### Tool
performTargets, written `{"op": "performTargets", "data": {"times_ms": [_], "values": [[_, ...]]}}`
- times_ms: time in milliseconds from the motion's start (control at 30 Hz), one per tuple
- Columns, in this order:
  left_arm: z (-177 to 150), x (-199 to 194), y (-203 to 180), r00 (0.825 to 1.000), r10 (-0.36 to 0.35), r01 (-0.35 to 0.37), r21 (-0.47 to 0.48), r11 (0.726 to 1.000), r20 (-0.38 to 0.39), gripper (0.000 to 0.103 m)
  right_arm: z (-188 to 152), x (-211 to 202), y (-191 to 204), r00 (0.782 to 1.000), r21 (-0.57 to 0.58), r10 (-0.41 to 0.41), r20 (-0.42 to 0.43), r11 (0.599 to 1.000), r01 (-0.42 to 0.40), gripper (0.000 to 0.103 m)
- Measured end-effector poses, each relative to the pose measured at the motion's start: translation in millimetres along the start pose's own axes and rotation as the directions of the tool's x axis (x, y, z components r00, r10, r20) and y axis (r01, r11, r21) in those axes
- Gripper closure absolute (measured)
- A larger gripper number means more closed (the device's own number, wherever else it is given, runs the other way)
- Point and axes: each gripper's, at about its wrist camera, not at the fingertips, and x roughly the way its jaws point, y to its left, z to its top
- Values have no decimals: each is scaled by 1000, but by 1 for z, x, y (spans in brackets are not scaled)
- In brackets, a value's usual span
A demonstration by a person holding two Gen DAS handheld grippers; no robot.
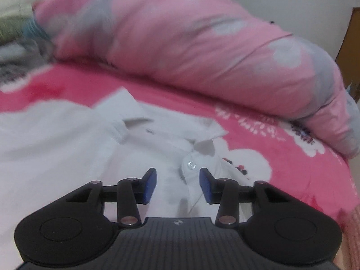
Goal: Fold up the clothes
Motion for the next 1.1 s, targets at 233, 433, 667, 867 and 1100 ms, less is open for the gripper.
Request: {"op": "performTargets", "data": {"times_ms": [233, 433, 667, 867, 1100], "values": [[-8, 3, 10, 998, -53, 54, -15, 998, 43, 75, 2, 44, -20, 999, 97, -40, -26, 994, 42, 97], [-10, 4, 12, 996, -64, 66, -26, 997, 64, 75, 10, 13, -64, 977, 327, 168, 129, 923, -201, 99], [-12, 9, 9, 995, -75, 76, -19, 997, 72, 76, 13, 23, -99, 852, 544, 441, 284, 657, -522, 99], [-14, 10, 7, 993, -94, 95, -14, 995, 74, 77, 9, 52, -92, 788, 605, 524, 324, 525, -598, 98], [-8, 17, -6, 992, -106, 107, -6, 994, 73, 77, 9, 84, -68, 764, 600, 575, 294, 512, -616, 98]]}}
